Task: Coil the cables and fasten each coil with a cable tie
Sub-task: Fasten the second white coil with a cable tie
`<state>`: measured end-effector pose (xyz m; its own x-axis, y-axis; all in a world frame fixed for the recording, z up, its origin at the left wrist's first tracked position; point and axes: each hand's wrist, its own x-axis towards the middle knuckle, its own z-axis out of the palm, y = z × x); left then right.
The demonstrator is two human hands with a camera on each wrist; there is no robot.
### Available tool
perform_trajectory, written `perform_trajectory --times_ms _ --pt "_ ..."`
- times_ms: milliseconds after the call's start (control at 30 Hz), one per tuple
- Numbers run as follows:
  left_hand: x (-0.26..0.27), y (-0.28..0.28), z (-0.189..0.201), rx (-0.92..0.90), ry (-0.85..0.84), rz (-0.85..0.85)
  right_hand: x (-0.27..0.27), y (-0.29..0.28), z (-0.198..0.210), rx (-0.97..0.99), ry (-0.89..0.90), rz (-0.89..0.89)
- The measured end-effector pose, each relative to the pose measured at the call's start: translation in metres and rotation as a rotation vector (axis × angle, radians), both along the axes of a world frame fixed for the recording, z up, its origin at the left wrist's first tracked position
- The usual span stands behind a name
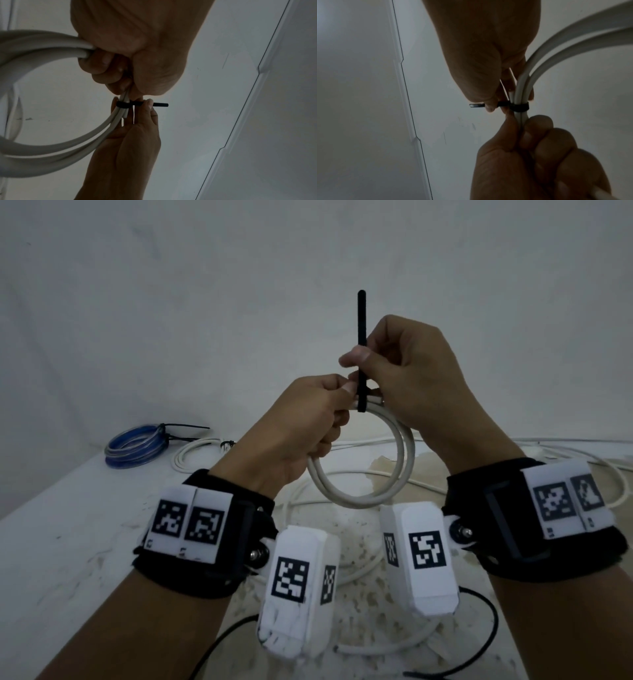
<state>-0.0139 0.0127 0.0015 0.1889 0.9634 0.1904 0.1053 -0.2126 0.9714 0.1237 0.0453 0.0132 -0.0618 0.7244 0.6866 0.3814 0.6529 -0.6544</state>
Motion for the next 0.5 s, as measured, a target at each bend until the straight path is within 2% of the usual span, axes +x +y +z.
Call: perform_trajectory --times_ms 133,267,367,500 --pt "0.006 -0.001 -0.003 0.062 0.072 0.008 0.004 0.006 -0.007 -0.082 0.087 0.002" --pt "0.008 0.001 -0.008 0.07 0.117 0.023 0.008 0.006 -0.009 -0.21 0.097 0.002" --pt "0.002 0.003 -0.006 0.09 0.099 0.052 0.011 0.001 -0.004 -0.386 0.144 0.108" --pt "-0.004 0.007 -0.004 0.137 0.097 0.114 0.01 -0.004 -0.002 -0.525 0.098 0.24"
